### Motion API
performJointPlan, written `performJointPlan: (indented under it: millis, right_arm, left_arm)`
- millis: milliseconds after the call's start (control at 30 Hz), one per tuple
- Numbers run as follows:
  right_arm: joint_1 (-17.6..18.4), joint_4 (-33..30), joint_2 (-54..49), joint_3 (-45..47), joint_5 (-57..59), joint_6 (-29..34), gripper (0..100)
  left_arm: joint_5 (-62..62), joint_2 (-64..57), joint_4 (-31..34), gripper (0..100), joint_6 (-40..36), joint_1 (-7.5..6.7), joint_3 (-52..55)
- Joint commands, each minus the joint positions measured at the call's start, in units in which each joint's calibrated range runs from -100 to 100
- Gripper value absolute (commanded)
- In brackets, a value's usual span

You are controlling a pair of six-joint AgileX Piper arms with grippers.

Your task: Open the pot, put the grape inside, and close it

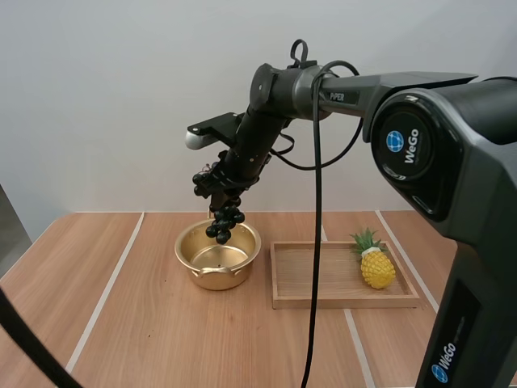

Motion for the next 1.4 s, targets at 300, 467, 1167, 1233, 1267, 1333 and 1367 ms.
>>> performJointPlan:
  millis: [300,467,1167,1233,1267,1333,1367]
  right_arm:
    - [6.3,-20.5,5.1,-0.5,-9.5,9.8,0]
    - [6.3,-25.7,7.0,-0.5,-11.9,11.9,0]
    - [6.3,-22.4,16.5,1.7,-4.4,13.1,0]
    - [6.3,-22.4,17.7,2.3,-3.6,13.1,0]
    - [6.3,-22.4,18.3,2.5,-3.6,13.1,0]
    - [6.3,-22.3,19.2,2.7,-3.4,13.1,0]
    - [6.3,-22.0,19.7,2.7,-3.4,13.1,0]
  left_arm:
    - [2.1,-0.2,-0.1,0,-0.1,-0.02,-0.2]
    - [3.9,-0.2,-0.1,0,-0.1,-0.02,-0.2]
    - [4.0,-0.6,-0.1,0,-0.1,-0.02,-0.2]
    - [4.0,-0.6,-0.1,0,-0.1,-0.02,-0.2]
    - [4.0,-0.6,-0.1,0,-0.1,-0.02,-0.2]
    - [4.0,-0.6,-0.1,0,-0.1,-0.02,-0.2]
    - [4.0,-0.6,-0.1,0,-0.1,-0.02,-0.2]
